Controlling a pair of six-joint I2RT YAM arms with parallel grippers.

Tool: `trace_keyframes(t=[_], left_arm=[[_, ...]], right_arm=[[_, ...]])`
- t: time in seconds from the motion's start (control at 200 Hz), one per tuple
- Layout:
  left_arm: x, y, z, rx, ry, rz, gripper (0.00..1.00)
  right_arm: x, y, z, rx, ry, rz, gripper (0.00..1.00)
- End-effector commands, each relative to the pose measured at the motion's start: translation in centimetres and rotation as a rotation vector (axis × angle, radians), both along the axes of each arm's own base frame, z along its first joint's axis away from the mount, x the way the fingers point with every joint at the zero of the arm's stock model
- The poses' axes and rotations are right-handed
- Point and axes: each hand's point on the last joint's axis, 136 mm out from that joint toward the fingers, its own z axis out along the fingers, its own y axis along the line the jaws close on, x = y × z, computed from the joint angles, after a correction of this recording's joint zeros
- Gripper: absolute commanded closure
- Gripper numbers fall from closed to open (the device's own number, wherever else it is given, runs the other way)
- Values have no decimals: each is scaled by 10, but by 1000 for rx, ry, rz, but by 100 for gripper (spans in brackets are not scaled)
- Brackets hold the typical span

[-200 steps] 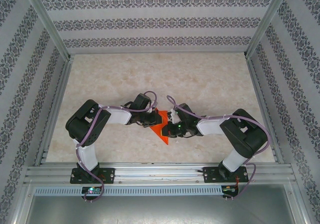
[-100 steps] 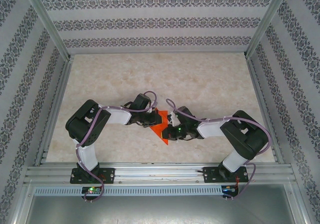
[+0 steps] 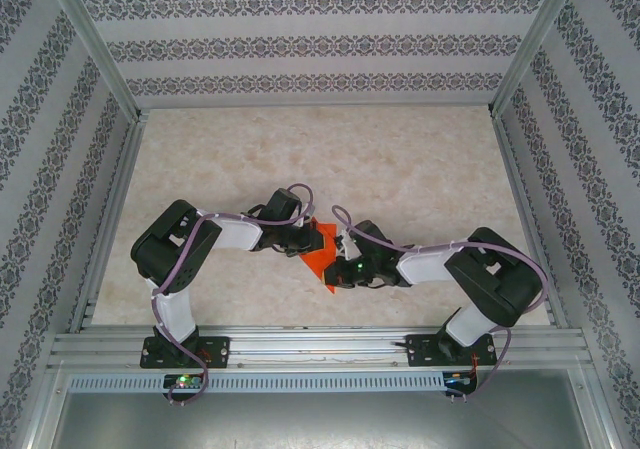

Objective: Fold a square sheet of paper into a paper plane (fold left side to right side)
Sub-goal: Fourth fold the wing at the center of the table.

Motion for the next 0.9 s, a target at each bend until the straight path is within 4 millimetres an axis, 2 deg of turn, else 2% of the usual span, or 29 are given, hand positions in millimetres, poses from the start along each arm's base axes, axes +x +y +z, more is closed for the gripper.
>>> trace_keyframes(t=[0.0,0.625,0.759,0.899], left_arm=[[-14,36,-42,151,107,71,100],[-13,38,-40,155,104,76,100],[-14,38,-40,150,105,79,100],[-13,37,-36,136,98,88,100]], right_arm=[[-36,-19,-23,-95,122,23,100],[-58,-30,-24,-105,157,36,100],[-59,-30,-15,-89,150,44,100],[-52,-27,8,-34,104,43,100]])
